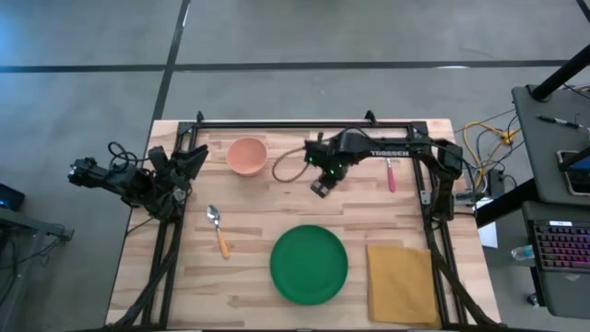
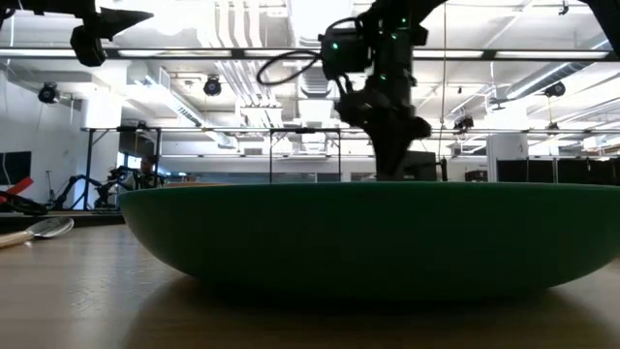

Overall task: Set table place
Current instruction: Move the green plate to the bottom of the table

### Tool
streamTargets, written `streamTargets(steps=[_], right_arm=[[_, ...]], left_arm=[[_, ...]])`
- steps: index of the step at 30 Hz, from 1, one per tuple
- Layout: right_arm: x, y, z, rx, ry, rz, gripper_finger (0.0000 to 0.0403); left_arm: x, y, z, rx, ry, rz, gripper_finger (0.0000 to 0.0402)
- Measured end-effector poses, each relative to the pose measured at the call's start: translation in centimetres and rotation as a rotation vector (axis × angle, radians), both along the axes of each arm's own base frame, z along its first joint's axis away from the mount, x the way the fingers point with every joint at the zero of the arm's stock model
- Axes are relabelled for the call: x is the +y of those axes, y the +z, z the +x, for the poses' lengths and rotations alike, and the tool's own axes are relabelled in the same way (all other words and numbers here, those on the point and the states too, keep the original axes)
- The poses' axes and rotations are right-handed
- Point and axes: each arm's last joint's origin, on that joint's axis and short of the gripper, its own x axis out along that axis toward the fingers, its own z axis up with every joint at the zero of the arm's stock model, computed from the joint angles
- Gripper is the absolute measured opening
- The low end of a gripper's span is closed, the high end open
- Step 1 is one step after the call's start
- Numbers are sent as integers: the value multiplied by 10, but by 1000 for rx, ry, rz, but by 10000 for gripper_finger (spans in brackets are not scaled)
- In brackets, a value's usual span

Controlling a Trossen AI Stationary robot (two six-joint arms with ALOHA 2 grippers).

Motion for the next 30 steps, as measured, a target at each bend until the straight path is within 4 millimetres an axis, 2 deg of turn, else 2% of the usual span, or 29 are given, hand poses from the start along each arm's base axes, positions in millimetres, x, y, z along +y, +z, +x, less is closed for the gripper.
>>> streamTargets(steps=[3, 6, 15, 20, 25, 30], right_arm=[[16, -12, -3, 40, 35, 41, 70], [33, -19, -5, 64, 78, 65, 74], [64, -23, -3, 56, 185, 66, 150], [78, -27, -3, 44, 227, 164, 175], [98, -35, -4, 19, 251, 222, 173], [101, -40, 0, -32, 217, 268, 158]], left_arm=[[0, 0, 0, 1, 0, 0, 185], [0, 0, 0, 1, 0, 0, 185], [0, 0, 0, 0, -2, 0, 185], [0, 0, 0, 1, -4, 1, 185], [-1, 0, 1, -5, -46, 19, 185], [-2, -1, 1, 9, -52, 26, 185]])
